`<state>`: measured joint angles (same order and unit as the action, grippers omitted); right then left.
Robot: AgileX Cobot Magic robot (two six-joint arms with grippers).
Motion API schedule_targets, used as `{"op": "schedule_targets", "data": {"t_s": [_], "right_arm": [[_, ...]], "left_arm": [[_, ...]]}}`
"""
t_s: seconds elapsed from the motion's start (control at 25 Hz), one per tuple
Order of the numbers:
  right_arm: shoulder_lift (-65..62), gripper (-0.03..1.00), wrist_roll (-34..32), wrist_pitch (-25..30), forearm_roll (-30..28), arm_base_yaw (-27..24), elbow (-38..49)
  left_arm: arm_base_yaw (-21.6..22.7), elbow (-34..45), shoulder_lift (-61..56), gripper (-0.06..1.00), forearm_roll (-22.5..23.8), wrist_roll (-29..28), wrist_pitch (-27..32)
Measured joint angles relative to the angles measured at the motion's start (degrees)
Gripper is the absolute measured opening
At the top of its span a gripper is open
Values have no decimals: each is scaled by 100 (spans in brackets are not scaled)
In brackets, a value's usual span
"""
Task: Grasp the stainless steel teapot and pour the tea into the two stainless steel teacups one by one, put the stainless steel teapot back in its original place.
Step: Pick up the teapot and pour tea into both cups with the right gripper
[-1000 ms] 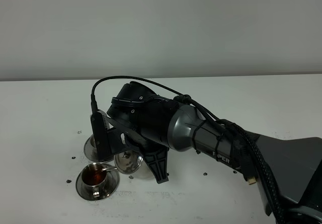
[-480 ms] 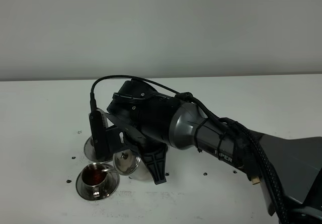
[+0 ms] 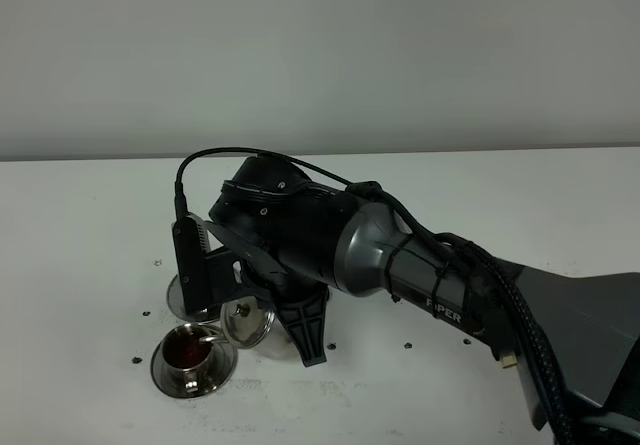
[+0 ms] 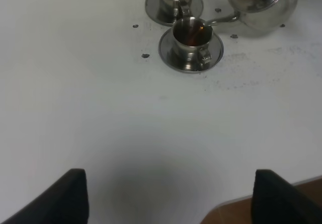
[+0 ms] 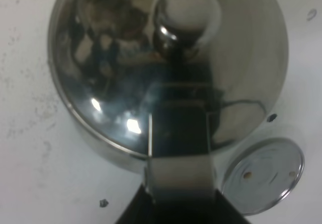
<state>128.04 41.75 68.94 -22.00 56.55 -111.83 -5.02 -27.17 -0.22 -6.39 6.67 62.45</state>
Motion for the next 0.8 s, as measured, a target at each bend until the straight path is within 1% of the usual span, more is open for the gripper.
{"op": "schedule_targets", "data": {"t_s": [0.16, 0.56, 0.8], "right_arm": [[0, 7, 0, 0, 17, 0, 0], [-102, 7, 9, 3, 343, -5, 0], [-230, 7, 3, 7, 499, -93, 0]], "left_arm": [[0, 0, 0, 66, 0, 0, 0], [0, 0, 0, 66, 0, 0, 0], [0, 0, 0, 66, 0, 0, 0]]}}
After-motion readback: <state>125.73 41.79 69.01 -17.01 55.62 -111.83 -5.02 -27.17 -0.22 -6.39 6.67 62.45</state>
